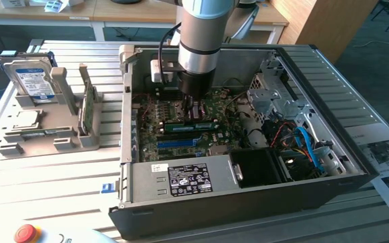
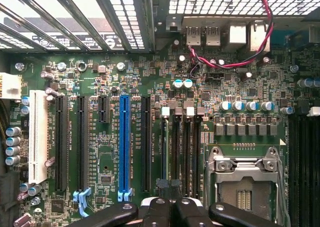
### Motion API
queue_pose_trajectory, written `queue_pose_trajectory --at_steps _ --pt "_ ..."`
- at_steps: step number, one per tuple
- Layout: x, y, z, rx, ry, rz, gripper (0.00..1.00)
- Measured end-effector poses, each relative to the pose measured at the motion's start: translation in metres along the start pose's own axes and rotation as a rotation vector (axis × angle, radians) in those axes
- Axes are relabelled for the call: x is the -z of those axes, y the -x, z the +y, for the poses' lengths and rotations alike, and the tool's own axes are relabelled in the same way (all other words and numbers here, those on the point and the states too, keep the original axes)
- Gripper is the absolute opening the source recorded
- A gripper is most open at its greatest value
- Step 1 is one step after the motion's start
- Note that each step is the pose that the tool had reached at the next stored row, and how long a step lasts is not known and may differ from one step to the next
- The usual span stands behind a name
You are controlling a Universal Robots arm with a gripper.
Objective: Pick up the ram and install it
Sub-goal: 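Press down the ram until it locks into place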
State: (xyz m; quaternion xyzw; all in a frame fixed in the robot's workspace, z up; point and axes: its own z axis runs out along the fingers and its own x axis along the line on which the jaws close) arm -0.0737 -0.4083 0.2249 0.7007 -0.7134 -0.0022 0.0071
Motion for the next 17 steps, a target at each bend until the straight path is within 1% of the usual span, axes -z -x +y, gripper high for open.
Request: queue_pose_trajectory --at_steps 17 --pt "-0.0014 -0.0001 0.0 0.0 0.0 0.0 0.1"
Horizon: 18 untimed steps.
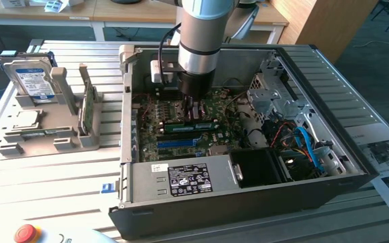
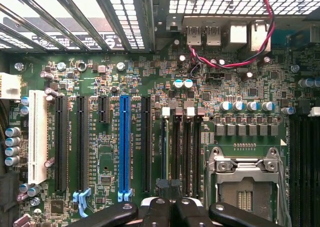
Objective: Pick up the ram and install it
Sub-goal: 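Press down the ram until it locks into place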
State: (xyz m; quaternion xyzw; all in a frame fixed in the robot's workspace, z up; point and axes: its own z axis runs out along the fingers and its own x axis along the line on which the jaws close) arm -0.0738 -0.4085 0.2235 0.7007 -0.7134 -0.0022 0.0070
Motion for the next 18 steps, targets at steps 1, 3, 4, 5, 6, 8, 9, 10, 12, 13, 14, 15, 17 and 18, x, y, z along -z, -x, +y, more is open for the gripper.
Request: queue_pose_trajectory --at_steps 1,3,4,5,6,8,9,10,12,13,14,15,17,18 --pt "-0.0002 0.0 0.0 0.0 0.0 0.0 0.1" --pt "-0.0004 0.0 0.0 0.0 -0.0001 -0.0001 0.1" --pt "-0.0004 0.0 0.0 0.0 -0.0001 -0.0002 0.1" --pt "-0.0004 0.0 0.0 0.0 -0.0001 -0.0002 0.1" --pt "-0.0004 0.0 0.0 0.0 -0.0002 -0.0002 0.1" --pt "-0.0004 0.0 0.0 0.0 -0.0001 -0.0002 0.1" --pt "-0.0005 0.0 0.0 0.0 -0.0001 0.0 0.1" --pt "-0.0007 0.0 0.0 0.0 -0.0001 0.0 0.1" --pt "-0.001 0.0 0.0 0.0 0.0 0.0 0.1" --pt "-0.0012 0.0 0.0 0.0 0.0 0.0001 0.1" --pt "-0.0014 0.0 0.0 0.0 0.0 -0.0002 0.1" --pt "-0.0016 0.0 0.0 0.0 0.0001 -0.0001 0.1" --pt "-0.0018 0.0 0.0 0.0 0.0 0.0 0.1" --pt "-0.002 0.0 0.0 0.0 0.0 -0.0001 0.1"
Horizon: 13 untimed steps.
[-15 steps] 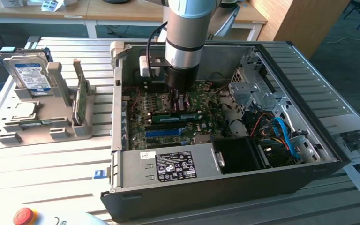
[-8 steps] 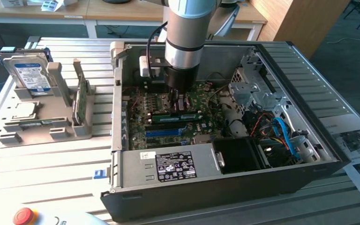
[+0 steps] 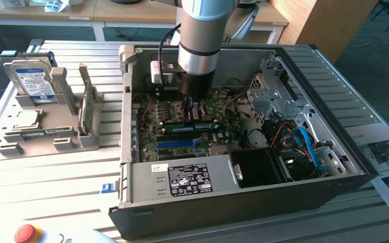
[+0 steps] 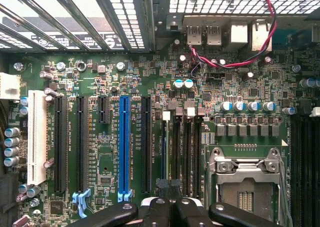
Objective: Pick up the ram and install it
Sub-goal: 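Press down the ram until it locks into place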
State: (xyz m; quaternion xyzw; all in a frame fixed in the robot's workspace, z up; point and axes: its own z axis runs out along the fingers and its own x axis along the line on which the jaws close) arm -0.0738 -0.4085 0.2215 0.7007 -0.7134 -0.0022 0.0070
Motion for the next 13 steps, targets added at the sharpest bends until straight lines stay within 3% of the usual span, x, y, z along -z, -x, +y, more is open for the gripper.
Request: queue_pose_trajectory --at_steps 13 --pt "0.0022 0.0001 -0.0002 0.0 -0.0006 -0.001 0.1"
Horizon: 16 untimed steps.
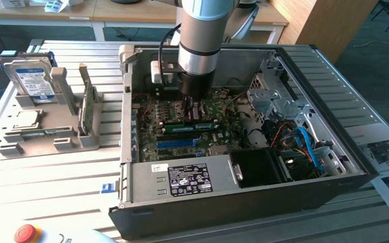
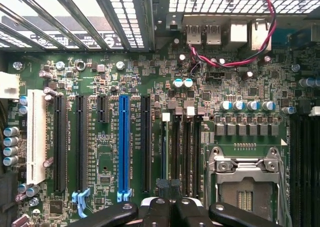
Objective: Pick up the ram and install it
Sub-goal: 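Press down the ram until it locks into place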
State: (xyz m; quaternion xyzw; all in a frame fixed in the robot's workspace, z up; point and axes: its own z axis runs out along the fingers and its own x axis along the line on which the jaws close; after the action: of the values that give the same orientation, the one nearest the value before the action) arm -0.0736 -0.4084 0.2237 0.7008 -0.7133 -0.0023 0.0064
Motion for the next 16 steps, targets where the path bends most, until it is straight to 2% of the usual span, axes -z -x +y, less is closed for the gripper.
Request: queue_pose_trajectory --at_steps 16 --pt "0.0223 0.0 -0.0007 0.0 0.0028 0.0008 0.1"
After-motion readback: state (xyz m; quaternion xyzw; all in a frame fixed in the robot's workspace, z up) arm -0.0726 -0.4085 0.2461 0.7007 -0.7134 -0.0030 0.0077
